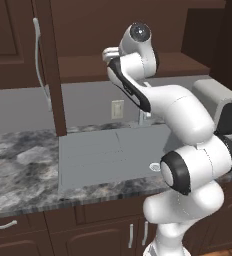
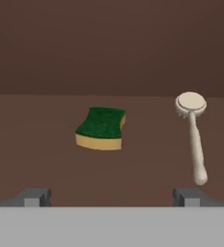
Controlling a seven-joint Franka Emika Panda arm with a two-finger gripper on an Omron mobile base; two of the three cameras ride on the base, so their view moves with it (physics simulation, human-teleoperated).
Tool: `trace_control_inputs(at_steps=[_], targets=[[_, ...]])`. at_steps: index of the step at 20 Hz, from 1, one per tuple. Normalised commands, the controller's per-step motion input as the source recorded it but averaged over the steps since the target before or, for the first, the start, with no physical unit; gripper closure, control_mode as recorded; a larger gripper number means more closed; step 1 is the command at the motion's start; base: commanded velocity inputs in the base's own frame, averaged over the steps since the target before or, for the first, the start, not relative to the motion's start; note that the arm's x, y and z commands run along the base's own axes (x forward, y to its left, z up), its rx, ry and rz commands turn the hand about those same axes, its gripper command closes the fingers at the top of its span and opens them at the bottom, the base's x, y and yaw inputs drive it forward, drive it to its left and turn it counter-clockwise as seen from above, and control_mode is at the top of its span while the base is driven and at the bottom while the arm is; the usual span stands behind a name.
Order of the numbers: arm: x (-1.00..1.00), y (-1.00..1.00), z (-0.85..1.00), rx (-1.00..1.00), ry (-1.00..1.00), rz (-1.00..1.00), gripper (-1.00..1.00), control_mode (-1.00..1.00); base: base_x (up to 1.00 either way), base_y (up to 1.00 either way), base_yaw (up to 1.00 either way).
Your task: Locate and retrieve the sponge and dish brush from the cabinet. Place them next to the sink.
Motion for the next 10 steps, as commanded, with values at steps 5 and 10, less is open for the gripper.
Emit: trace_control_inputs(at_steps=[5,10], targets=[[0.55,0.02,0.0,-0.02,0.03,0.01,-1.0,-1.0,0.0,0.0,0.0],[0.42,0.13,-0.03,-0.02,0.0,0.0,-1.0,-1.0,0.0,0.0,0.0]])
